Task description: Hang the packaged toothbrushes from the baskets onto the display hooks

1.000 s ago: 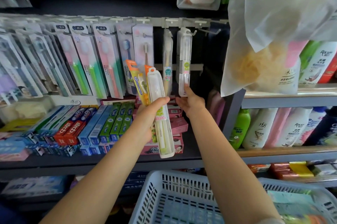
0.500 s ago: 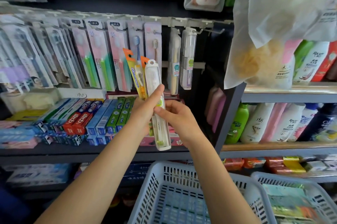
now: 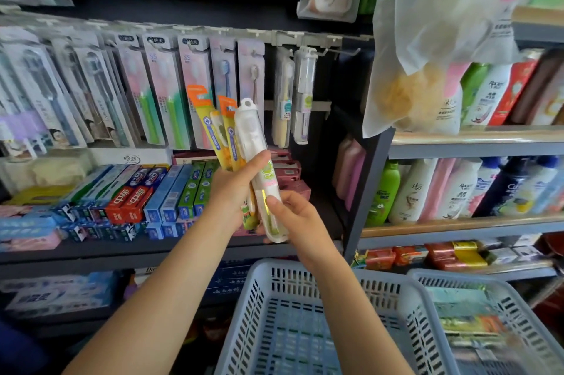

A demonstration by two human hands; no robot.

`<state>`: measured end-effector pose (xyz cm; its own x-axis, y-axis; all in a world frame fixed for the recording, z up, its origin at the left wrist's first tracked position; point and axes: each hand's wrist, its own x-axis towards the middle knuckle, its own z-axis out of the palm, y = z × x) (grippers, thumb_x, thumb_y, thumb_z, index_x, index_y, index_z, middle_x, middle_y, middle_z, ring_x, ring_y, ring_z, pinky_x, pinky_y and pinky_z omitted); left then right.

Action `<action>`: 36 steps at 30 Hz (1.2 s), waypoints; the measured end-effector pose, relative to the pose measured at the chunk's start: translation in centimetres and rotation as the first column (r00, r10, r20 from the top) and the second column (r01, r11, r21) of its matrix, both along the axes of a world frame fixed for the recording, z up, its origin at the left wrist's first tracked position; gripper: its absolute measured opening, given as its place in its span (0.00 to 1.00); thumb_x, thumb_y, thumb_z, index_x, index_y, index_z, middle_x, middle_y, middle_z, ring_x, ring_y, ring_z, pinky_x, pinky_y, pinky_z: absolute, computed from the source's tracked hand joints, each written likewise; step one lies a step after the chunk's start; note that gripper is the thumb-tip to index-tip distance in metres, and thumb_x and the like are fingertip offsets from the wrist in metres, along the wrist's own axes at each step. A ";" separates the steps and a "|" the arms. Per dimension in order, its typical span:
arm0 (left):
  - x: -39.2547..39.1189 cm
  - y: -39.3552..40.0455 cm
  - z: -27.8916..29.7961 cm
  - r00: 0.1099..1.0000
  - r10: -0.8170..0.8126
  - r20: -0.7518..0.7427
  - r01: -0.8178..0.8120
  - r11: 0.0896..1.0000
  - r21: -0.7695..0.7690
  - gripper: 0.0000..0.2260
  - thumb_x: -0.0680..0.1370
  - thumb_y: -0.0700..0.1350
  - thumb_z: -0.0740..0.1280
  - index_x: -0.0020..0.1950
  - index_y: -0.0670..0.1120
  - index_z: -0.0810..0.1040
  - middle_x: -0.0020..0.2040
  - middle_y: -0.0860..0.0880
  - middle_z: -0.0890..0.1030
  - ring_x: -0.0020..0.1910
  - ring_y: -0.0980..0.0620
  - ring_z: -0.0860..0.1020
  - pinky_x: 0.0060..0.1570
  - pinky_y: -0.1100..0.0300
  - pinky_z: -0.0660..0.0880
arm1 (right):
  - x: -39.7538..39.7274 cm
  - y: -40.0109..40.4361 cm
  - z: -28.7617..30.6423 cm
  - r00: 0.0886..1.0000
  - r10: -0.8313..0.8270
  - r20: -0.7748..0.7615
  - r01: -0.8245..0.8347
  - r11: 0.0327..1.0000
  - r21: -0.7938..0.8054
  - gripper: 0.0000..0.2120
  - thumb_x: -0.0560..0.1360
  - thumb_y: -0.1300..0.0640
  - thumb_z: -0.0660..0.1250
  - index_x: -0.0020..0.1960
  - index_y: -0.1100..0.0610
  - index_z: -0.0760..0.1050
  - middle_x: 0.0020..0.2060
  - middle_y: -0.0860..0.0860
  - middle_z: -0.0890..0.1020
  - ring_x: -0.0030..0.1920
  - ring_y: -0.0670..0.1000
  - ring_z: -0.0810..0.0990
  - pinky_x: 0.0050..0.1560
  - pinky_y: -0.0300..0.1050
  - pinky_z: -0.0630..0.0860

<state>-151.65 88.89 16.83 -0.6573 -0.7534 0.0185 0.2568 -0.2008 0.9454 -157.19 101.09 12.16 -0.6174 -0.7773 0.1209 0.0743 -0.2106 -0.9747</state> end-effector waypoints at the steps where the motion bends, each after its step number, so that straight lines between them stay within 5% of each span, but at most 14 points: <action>1: -0.2 0.1 0.0 1.000 -0.002 0.010 0.003 1.000 -0.016 0.09 0.71 0.50 0.78 0.49 0.52 0.82 0.39 0.56 0.86 0.37 0.55 0.85 0.40 0.58 0.80 | 0.1 0.2 -0.4 1.000 -0.022 -0.001 0.022 1.000 -0.012 0.19 0.75 0.47 0.70 0.58 0.60 0.75 0.42 0.55 0.84 0.38 0.56 0.83 0.33 0.47 0.80; 5: -0.3 0.5 -0.6 0.999 -0.013 0.051 0.015 0.999 -0.036 0.24 0.58 0.64 0.78 0.42 0.49 0.79 0.32 0.53 0.79 0.30 0.53 0.75 0.35 0.56 0.74 | -0.9 0.8 -0.3 0.975 -0.213 0.061 0.219 0.969 -0.112 0.16 0.77 0.47 0.70 0.59 0.57 0.77 0.38 0.52 0.79 0.33 0.54 0.76 0.27 0.44 0.71; 12: -0.5 0.5 -0.2 0.995 -0.099 0.005 0.099 0.995 -0.001 0.23 0.61 0.62 0.76 0.46 0.48 0.79 0.31 0.52 0.74 0.25 0.55 0.69 0.27 0.60 0.67 | -4.8 -0.8 4.0 0.884 -0.452 0.120 0.466 0.870 -0.158 0.16 0.81 0.45 0.66 0.58 0.58 0.75 0.36 0.54 0.79 0.25 0.49 0.70 0.23 0.40 0.63; 36: -3.6 0.8 0.7 0.998 -0.067 -0.018 0.066 0.997 -0.048 0.14 0.75 0.57 0.72 0.48 0.47 0.78 0.31 0.52 0.72 0.26 0.55 0.67 0.25 0.64 0.66 | -8.7 -2.2 6.2 0.866 -0.471 0.165 0.497 0.848 -0.186 0.15 0.80 0.45 0.68 0.58 0.56 0.74 0.34 0.54 0.80 0.25 0.48 0.69 0.23 0.38 0.63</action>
